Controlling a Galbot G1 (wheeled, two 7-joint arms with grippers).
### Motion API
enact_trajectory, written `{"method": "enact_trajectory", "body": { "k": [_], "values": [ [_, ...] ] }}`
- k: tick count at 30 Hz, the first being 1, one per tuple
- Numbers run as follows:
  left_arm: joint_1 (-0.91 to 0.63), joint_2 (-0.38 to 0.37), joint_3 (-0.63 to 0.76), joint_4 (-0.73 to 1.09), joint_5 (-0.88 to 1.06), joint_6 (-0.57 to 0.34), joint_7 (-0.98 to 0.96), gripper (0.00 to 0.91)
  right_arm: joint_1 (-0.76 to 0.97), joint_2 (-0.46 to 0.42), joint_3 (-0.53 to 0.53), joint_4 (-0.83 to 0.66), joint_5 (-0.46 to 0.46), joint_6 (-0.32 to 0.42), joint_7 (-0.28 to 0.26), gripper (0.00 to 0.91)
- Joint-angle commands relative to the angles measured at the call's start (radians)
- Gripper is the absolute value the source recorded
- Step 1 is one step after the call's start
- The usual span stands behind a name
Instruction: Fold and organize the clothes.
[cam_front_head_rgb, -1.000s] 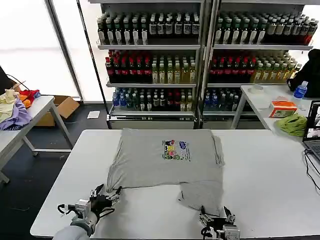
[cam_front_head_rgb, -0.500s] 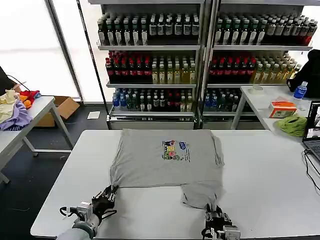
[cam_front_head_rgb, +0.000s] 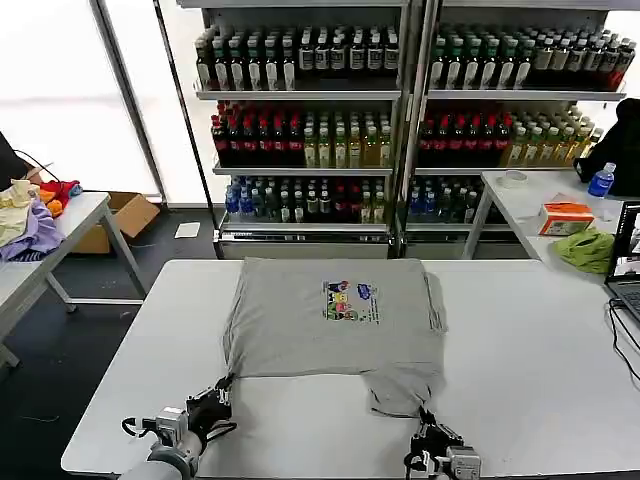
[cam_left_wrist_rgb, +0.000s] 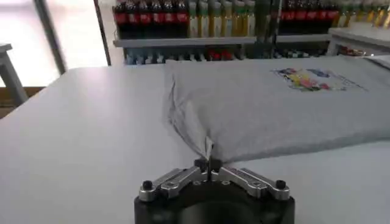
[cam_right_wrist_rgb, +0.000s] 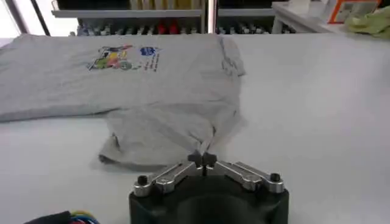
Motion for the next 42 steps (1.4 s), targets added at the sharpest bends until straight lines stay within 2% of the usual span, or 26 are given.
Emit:
{"method": "enact_trajectory", "body": {
  "k": [1,6,16,21,33,42],
  "values": [
    [0.001,-0.007,-0.023,-0.099,-0.007,-0.074,-0.003,0.000,0.030,0.001,0.021,0.059,-0.054,0.027,-0.039,0.000],
    [-0.033,-0.009,-0.018,-0.093,-0.027,-0.123,-0.004,0.000,0.098,0.005,0.027,0.047,-0.117,0.051,-0.096,0.000],
    [-0.181,-0.006,0.012,0.002,-0.087,-0.172,-0.001,0.000,0.313,0.013,0.031,-0.093,-0.166,0.076,-0.153,0.000],
    [-0.271,0.005,0.028,0.068,-0.114,-0.174,-0.007,0.000,0.407,0.019,0.029,-0.162,-0.168,0.073,-0.168,0.000],
    [-0.489,0.019,0.100,0.322,-0.141,-0.173,-0.004,0.000,0.649,0.017,-0.007,-0.444,-0.149,0.066,-0.184,0.000],
    [-0.562,0.018,0.129,0.426,-0.150,-0.168,-0.002,0.000,0.747,0.035,-0.024,-0.558,-0.153,0.054,-0.190,0.000]
  ]
}}
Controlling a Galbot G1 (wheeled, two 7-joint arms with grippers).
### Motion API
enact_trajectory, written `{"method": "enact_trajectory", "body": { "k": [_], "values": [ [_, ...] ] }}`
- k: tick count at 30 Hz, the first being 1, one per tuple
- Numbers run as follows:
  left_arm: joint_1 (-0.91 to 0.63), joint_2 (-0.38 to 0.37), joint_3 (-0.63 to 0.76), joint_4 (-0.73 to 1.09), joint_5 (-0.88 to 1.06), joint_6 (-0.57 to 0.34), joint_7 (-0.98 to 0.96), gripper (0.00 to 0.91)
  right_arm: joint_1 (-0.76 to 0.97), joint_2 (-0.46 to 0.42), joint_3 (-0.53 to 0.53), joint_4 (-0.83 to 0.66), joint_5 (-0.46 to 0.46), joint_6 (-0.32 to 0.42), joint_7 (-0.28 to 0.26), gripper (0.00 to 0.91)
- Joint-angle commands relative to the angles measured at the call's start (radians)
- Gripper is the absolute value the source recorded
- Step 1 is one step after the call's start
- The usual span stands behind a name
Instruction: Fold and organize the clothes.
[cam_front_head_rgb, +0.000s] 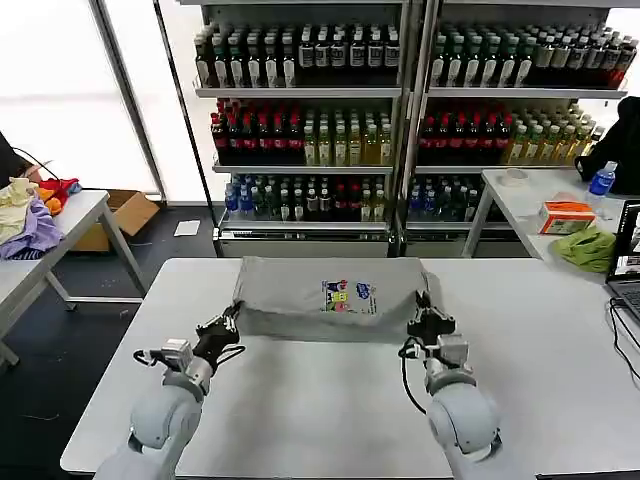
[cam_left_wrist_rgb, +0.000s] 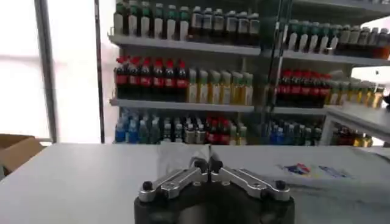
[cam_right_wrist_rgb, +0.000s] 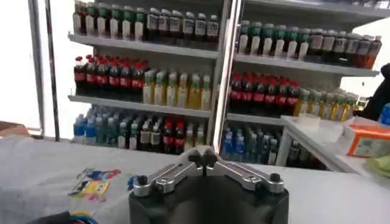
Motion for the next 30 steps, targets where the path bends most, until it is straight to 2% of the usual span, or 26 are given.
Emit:
{"method": "enact_trajectory", "body": {
  "k": [1,7,8,9,10,15,18,25,30],
  "values": [
    [-0.151,0.004,0.035,0.185,-0.011,-0.004,0.005,0.000,0.132,0.004,-0.008,-0.145,-0.004,-0.001,-0.007,0.000],
    [-0.165,0.000,0.042,0.212,-0.011,0.006,0.007,0.000,0.157,0.018,-0.014,-0.181,-0.004,-0.022,-0.012,0.000],
    [-0.166,-0.001,0.042,0.213,-0.011,0.010,0.007,0.091,0.158,0.021,-0.016,-0.184,-0.004,-0.025,-0.012,0.000],
    [-0.170,-0.003,0.042,0.219,-0.010,0.015,0.007,0.907,0.161,0.025,-0.019,-0.188,-0.004,-0.033,-0.013,0.171],
    [-0.172,-0.004,0.043,0.225,-0.009,0.019,0.007,0.907,0.163,0.028,-0.024,-0.194,-0.004,-0.039,-0.014,0.907],
    [-0.185,-0.006,0.040,0.236,-0.004,0.074,0.009,0.907,0.179,0.050,-0.036,-0.221,-0.012,-0.106,-0.022,0.907],
    [-0.187,-0.005,0.039,0.231,-0.004,0.101,0.006,0.907,0.182,0.063,-0.037,-0.233,-0.005,-0.107,-0.011,0.907],
    [-0.182,-0.005,0.036,0.183,-0.022,0.175,-0.029,0.907,0.195,0.097,-0.031,-0.259,0.080,-0.110,0.129,0.907],
    [-0.132,0.031,0.031,0.074,-0.022,0.252,-0.079,0.907,0.155,0.063,-0.031,-0.186,0.079,-0.112,0.147,0.907]
  ]
}}
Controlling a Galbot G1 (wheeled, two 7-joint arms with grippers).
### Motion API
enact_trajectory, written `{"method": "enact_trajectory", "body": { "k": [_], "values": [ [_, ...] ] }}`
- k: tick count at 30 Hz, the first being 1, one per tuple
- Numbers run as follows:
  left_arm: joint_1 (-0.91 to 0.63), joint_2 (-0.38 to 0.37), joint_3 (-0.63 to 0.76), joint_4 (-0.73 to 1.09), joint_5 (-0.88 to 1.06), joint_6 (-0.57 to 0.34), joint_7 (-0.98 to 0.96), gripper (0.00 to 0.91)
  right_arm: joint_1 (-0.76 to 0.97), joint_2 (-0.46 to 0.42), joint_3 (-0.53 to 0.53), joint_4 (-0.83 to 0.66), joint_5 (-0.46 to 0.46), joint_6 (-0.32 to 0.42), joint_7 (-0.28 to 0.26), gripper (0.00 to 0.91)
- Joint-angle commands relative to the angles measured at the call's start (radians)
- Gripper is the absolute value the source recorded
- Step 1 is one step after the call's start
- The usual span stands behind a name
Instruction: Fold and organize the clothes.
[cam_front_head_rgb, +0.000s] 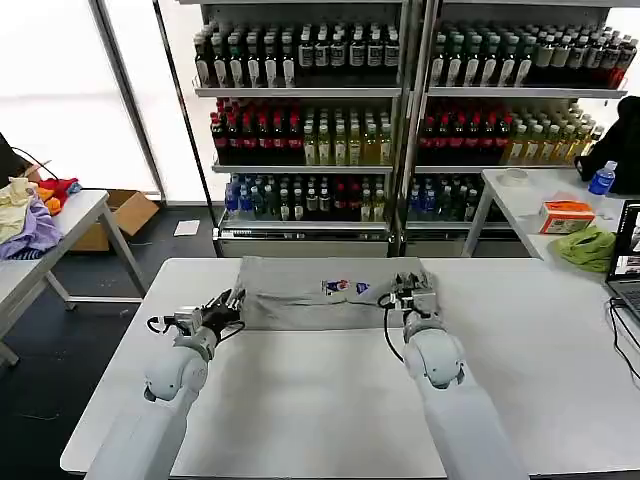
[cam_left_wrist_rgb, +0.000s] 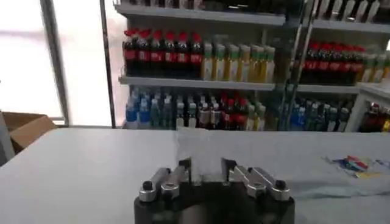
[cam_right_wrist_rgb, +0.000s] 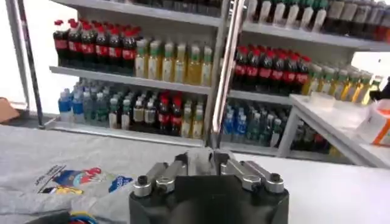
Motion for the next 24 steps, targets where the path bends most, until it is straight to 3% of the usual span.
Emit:
{"method": "enact_trajectory", "body": {
  "k": [1,11,24],
  "values": [
    [0.053,0.043,-0.003,-0.139,-0.007,0.136,-0.064,0.907,-0.024,-0.016,0.002,0.052,0.033,-0.015,0.065,0.907],
    [0.154,0.067,-0.022,-0.247,-0.025,0.135,-0.083,0.907,-0.235,-0.066,0.066,0.240,0.057,-0.012,0.082,0.907],
    [0.131,0.049,-0.023,-0.169,0.034,0.134,-0.073,0.907,-0.257,-0.073,0.089,0.216,0.114,-0.011,0.117,0.907]
  ]
}}
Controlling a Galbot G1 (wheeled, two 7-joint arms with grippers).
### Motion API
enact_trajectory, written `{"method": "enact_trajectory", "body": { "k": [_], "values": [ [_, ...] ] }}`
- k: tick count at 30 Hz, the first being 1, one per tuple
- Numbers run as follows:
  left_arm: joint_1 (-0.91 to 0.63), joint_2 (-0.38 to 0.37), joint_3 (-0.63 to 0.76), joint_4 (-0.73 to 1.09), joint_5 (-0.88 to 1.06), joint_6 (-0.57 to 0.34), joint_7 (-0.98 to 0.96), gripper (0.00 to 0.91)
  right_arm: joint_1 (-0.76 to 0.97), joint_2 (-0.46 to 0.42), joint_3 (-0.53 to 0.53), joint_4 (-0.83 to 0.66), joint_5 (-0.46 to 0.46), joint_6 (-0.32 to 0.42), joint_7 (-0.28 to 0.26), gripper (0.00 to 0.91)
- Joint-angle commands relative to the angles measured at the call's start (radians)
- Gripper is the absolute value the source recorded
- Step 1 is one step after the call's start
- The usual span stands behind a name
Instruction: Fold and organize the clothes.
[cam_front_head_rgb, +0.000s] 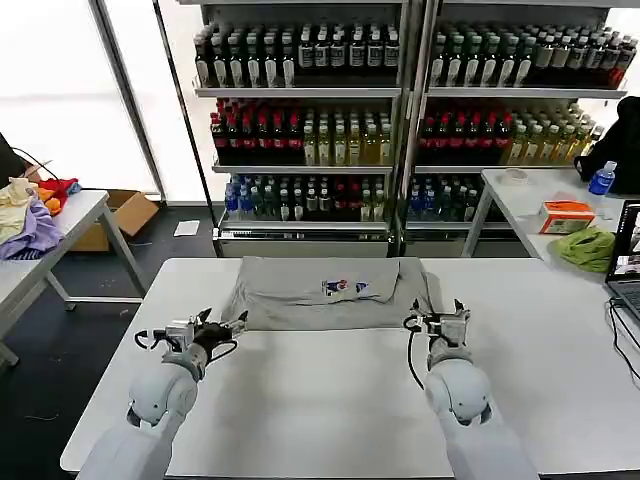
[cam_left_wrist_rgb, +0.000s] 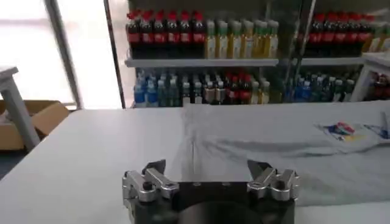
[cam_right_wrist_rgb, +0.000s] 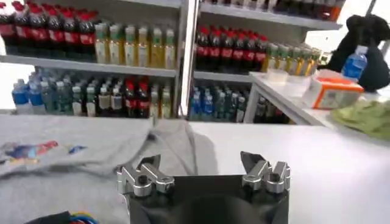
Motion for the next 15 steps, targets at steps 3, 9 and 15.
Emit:
{"method": "enact_trajectory", "body": {
  "k": [3,9,15],
  "values": [
    [-0.006,0.007,0.006,0.040,0.036,0.011,-0.001,0.907,-0.037,-0.009,0.010,0.011,0.033,-0.003,0.018,0.907],
    [-0.031,-0.007,0.018,0.092,0.061,0.010,0.005,0.907,-0.006,-0.004,0.008,-0.044,0.048,-0.003,0.023,0.907],
    [-0.044,-0.013,0.021,0.124,0.074,0.004,0.007,0.907,0.008,-0.004,0.005,-0.076,0.050,-0.003,0.017,0.907]
  ]
}}
